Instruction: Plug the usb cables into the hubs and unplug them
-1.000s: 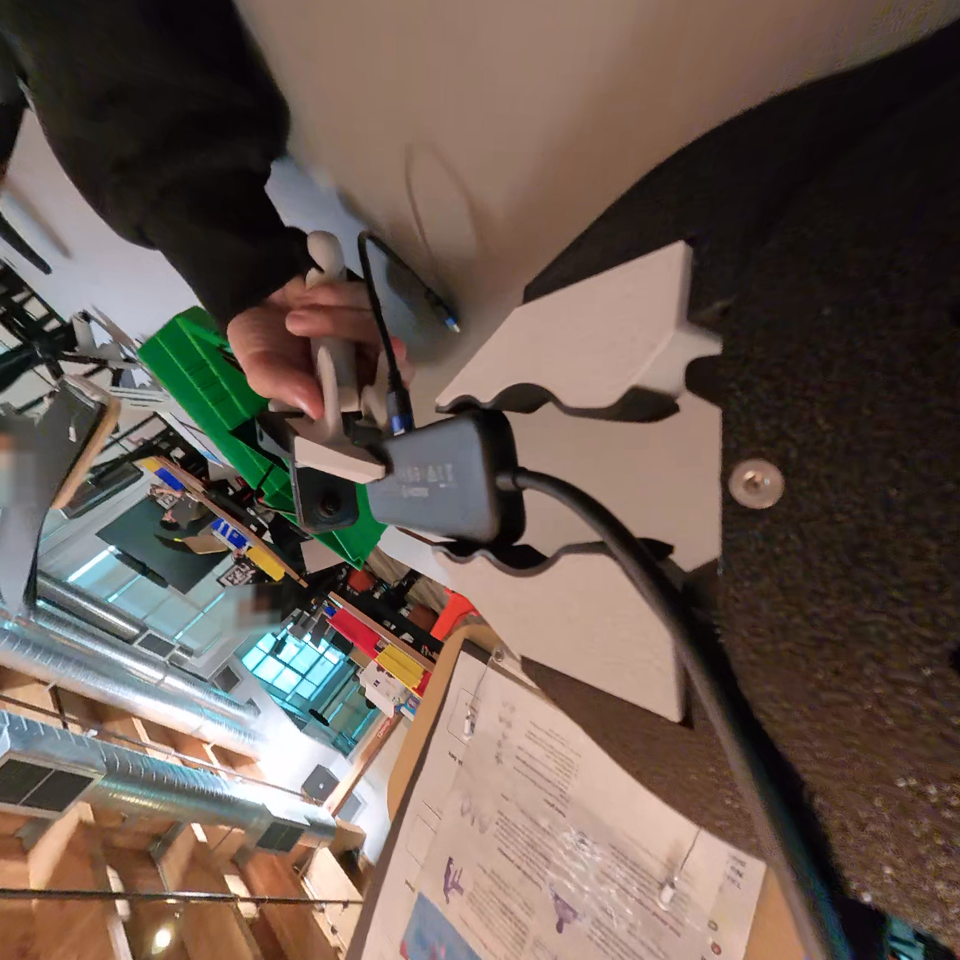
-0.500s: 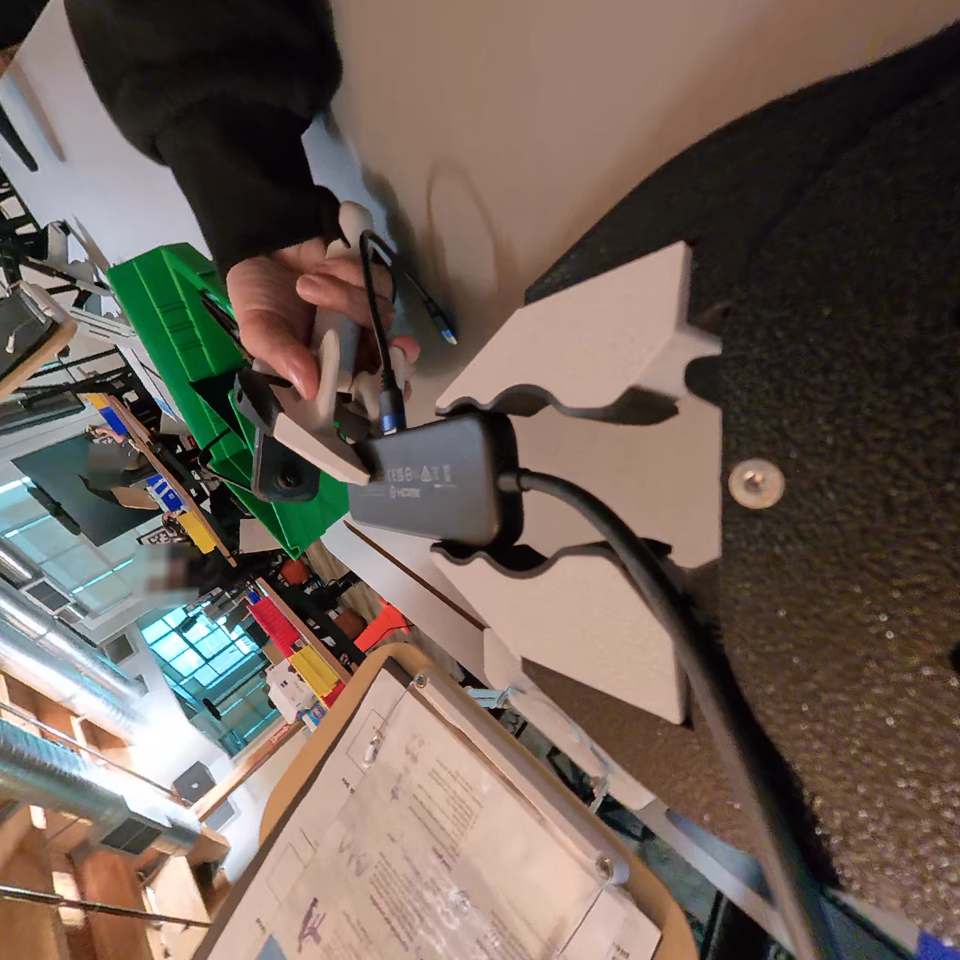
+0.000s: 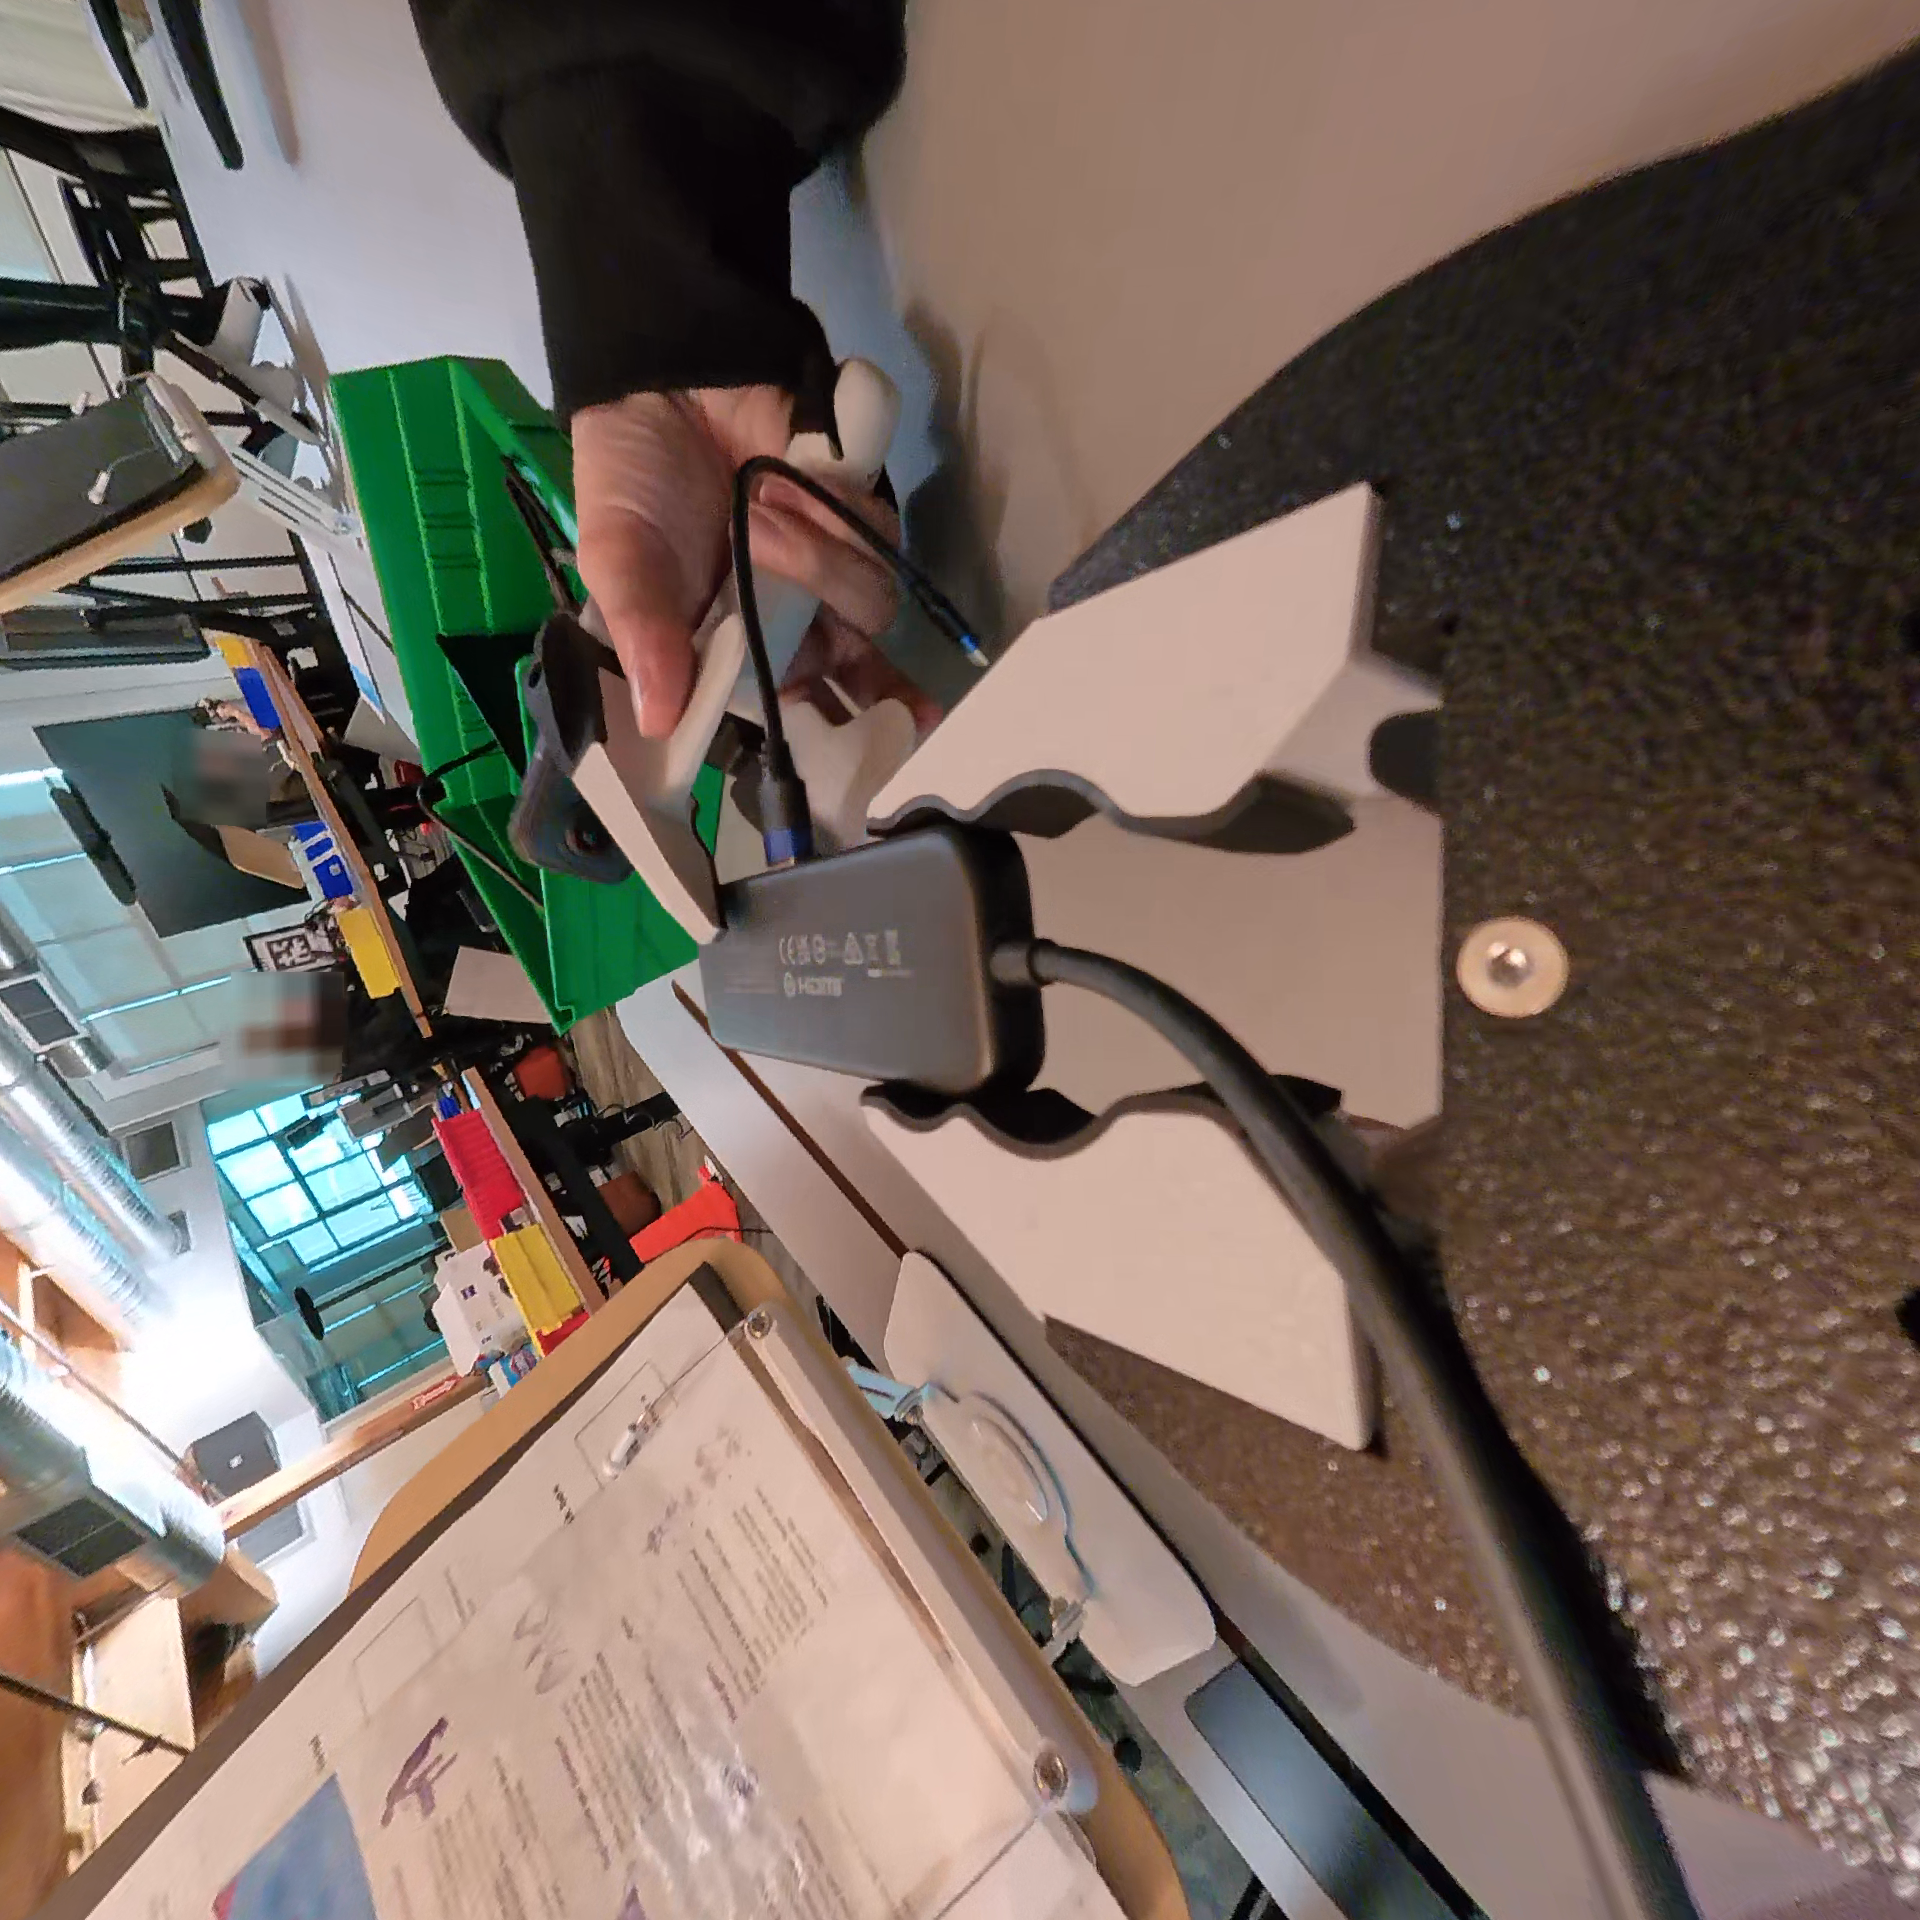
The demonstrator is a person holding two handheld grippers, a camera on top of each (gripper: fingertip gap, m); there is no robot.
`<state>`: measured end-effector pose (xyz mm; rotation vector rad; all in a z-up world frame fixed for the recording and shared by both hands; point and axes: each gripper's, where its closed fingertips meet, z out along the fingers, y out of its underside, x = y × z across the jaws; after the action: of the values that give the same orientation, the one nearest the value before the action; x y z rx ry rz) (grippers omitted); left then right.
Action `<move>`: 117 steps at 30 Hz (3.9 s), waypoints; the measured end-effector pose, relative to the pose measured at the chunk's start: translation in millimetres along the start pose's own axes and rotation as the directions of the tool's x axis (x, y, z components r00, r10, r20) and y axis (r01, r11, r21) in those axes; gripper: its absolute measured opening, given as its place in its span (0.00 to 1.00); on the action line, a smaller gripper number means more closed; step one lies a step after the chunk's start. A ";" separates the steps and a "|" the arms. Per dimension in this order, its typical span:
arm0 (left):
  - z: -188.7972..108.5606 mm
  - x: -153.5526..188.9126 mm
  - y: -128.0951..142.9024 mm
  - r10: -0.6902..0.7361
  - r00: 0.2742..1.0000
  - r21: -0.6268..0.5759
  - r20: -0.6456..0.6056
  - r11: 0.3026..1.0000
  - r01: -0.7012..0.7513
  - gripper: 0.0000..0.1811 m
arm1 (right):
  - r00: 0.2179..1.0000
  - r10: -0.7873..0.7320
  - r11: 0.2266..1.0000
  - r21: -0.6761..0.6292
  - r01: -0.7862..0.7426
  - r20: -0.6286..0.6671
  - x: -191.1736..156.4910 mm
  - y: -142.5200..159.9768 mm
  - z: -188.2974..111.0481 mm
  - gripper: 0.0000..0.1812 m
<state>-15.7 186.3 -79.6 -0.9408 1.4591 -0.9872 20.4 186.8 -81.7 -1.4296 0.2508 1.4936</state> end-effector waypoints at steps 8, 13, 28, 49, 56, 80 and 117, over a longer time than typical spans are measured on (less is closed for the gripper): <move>-4.5 -36.9 5.2 0.057 0.973 -0.058 0.223 0.997 -0.045 0.25 | 0.654 -0.703 0.692 -0.060 0.719 -0.278 -37.2 -16.2 9.2 0.36; -2.3 -52.2 1.0 -0.029 0.946 -0.019 0.323 0.999 0.037 0.25 | 0.483 -0.790 0.563 -0.136 0.815 -0.378 -25.9 -5.3 32.1 0.33; 6.5 -39.8 7.1 -0.078 0.948 -0.014 0.307 0.996 0.086 0.25 | 0.316 -0.820 0.459 -0.218 0.861 -0.477 -2.8 -9.1 28.5 0.08; -37.2 -93.5 -14.7 -0.079 0.853 0.056 0.517 0.997 0.059 0.25 | 0.197 -0.841 0.336 -0.199 0.921 -0.504 -66.3 -42.6 3.3 0.08; -12.1 -61.6 3.1 -0.023 0.924 -0.016 0.381 0.999 0.031 0.25 | 0.023 -0.724 0.181 -0.157 0.971 -0.689 -174.3 -92.4 -87.1 0.08; 1.6 -24.7 -1.8 -0.034 0.988 0.039 0.153 0.999 0.029 0.25 | 0.556 -0.523 0.731 -0.003 0.683 -0.646 -93.3 -88.8 -137.1 0.40; 6.8 19.6 -7.5 0.254 0.967 0.129 0.035 0.958 -0.257 0.45 | 0.606 -0.639 0.683 0.012 0.730 -0.473 -101.3 -87.4 -92.3 0.06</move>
<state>-10.6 164.8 -79.6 -0.6441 1.4391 -0.8700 122.3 109.8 18.8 -1.4400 0.0880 0.4747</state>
